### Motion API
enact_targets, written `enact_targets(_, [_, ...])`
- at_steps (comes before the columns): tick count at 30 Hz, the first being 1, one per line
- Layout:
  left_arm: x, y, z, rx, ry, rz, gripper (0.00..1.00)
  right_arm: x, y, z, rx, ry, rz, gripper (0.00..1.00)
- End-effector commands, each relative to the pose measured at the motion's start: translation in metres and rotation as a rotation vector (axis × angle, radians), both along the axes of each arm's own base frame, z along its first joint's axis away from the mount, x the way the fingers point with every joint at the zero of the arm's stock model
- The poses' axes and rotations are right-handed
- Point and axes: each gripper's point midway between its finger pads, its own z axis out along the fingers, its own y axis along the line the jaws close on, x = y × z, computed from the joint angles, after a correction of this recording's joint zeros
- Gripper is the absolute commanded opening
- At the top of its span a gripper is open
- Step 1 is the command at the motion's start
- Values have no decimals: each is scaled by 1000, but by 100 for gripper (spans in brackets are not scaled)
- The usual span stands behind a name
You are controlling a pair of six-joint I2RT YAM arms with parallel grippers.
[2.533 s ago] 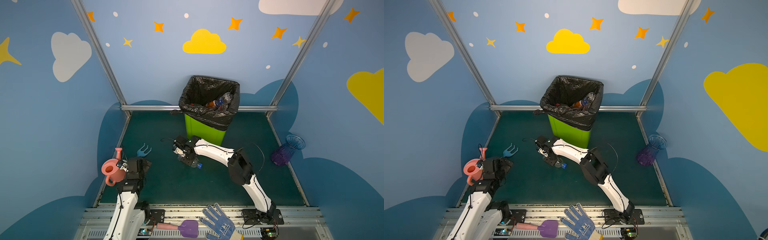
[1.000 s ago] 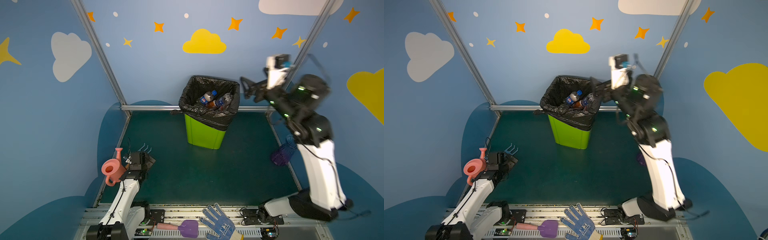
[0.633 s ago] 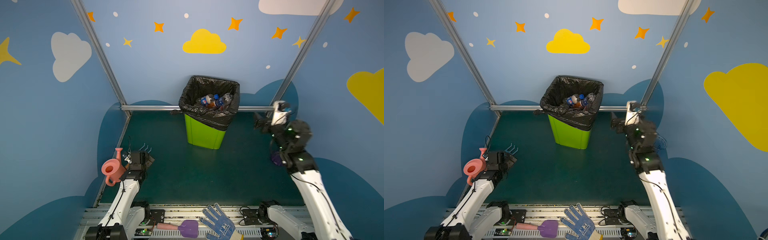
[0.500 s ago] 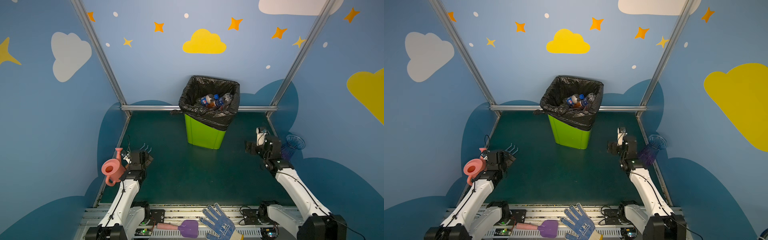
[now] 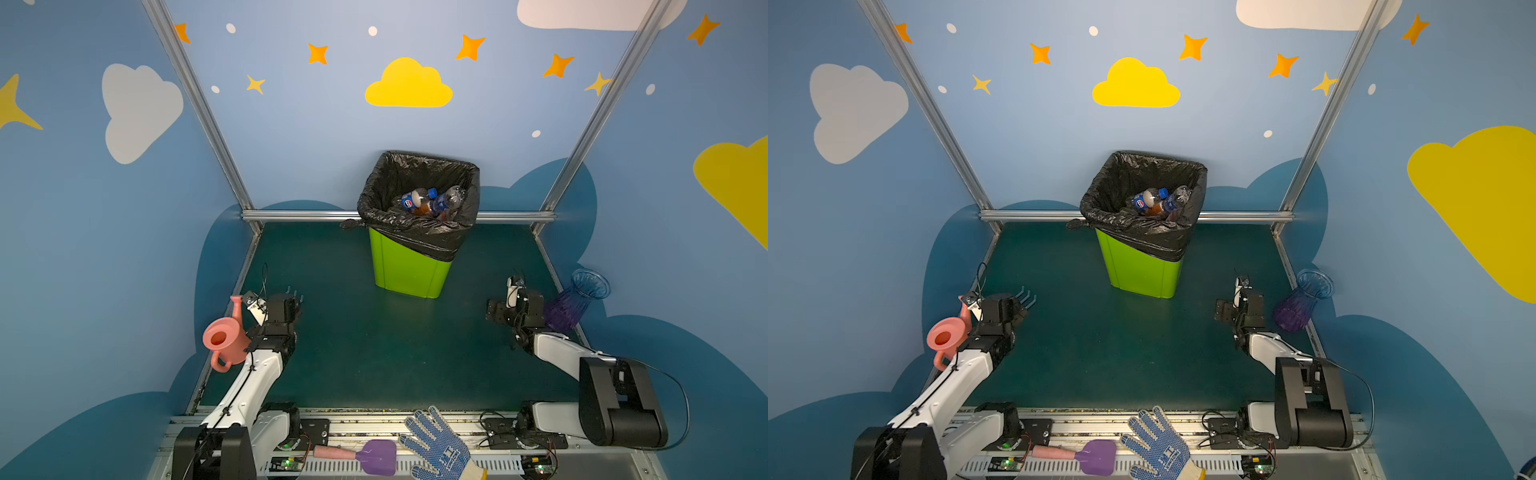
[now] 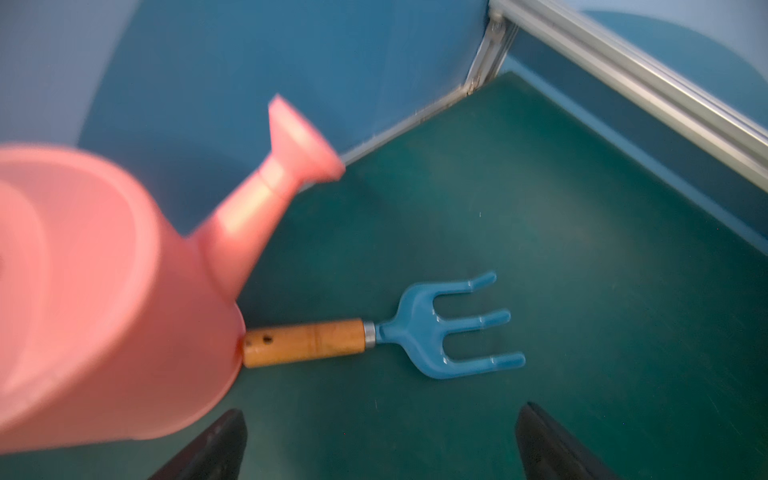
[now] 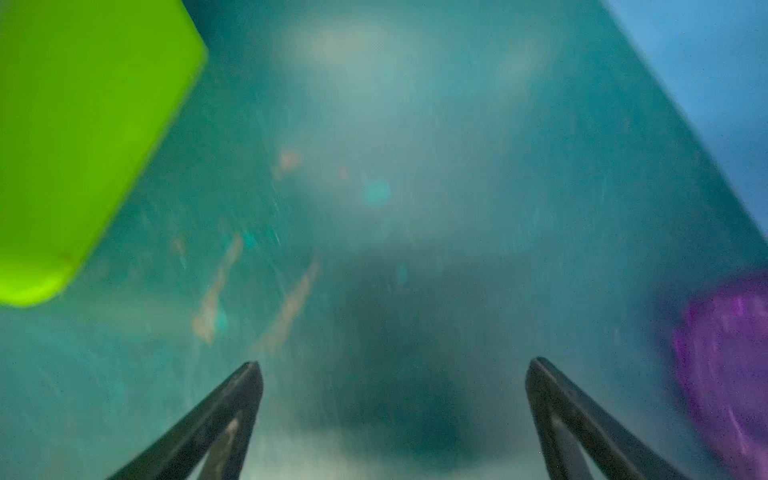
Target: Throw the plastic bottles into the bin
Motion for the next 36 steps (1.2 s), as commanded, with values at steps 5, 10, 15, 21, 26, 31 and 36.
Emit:
enact_targets(5, [8, 14, 4, 158, -64, 30, 100, 29, 11, 15, -1, -238, 66, 98])
enact_targets(10, [29, 14, -5, 191, -59, 12, 100, 30, 13, 14, 4, -202, 84, 98])
enact_targets(15, [67, -12, -9, 199, -172, -173, 100, 30, 13, 14, 3, -208, 83, 98])
enact_targets(21, [98, -62, -36, 214, -135, -511, 100, 29, 12, 14, 3, -204, 83, 98])
enact_targets(26, [98, -57, -38, 180, -99, -485, 100, 30, 12, 14, 4, -205, 83, 98])
enact_targets(31, [98, -57, -37, 179, -101, -482, 100, 30, 12, 14, 5, -206, 84, 98])
enact_targets(36, [98, -56, -38, 174, -85, -484, 100, 31, 12, 14, 6, -202, 84, 98])
